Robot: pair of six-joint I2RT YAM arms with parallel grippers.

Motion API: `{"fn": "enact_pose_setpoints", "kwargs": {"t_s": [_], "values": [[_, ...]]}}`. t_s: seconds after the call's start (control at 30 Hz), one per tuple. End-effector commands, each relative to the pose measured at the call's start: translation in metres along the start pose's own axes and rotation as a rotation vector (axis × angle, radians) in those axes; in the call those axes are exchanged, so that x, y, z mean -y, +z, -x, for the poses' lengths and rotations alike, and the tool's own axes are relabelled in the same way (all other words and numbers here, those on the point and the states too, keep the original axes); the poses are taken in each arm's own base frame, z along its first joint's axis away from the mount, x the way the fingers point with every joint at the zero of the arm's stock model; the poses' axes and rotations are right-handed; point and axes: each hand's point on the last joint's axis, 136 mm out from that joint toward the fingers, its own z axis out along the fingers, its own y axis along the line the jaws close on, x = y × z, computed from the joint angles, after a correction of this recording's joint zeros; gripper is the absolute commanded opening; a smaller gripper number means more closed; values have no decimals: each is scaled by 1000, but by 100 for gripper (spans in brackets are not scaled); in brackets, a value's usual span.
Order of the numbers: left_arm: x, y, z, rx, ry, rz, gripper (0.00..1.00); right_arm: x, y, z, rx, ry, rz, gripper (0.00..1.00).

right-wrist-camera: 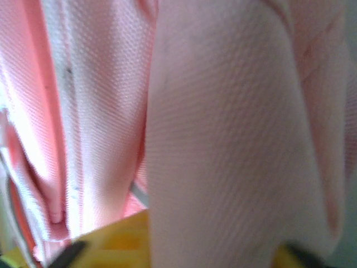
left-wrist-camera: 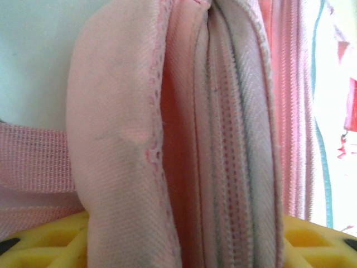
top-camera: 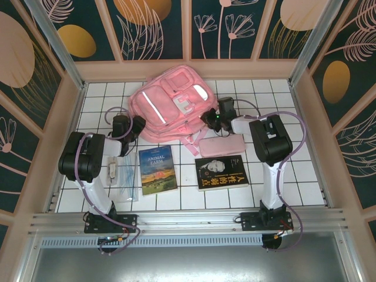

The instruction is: Pack the student bag

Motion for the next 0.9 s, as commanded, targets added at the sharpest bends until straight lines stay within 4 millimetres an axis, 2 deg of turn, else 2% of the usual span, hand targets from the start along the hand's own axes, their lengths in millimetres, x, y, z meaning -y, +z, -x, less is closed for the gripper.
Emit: {"fn": "enact_pose_setpoints", "kwargs": {"t_s": [0.0,0.13,0.23,0.3,0.37,0.43,0.47,0.57,0.67,0.8,0.87], "values": [[25,19,-5,-58,133,-2,64,-53,-15,-2,-18,-23,191,0],[50,38,13,-55,247,1,70,-99,-43,-3,-43,-68,303,0],[66,37,19,-76,310,-5,74,-126,-61,0,-37,-68,349,0],[76,25,23,-84,359,0,76,-134,-68,5,-19,-48,337,0],[85,6,28,-82,404,9,82,-144,-74,8,1,-56,342,0],[89,-19,28,-86,436,32,83,-152,-78,12,36,-58,353,0],[97,-34,29,-79,448,19,83,-154,-78,13,46,-58,357,0],[112,-67,13,-103,480,-15,82,-164,-77,15,63,-49,378,0],[125,-87,-17,-151,520,-49,80,-170,-72,17,69,-24,379,0],[144,-102,-53,-202,570,-114,79,-172,-67,21,75,0,357,0],[132,-101,-62,-226,571,-97,79,-170,-69,22,98,10,344,0]]}}
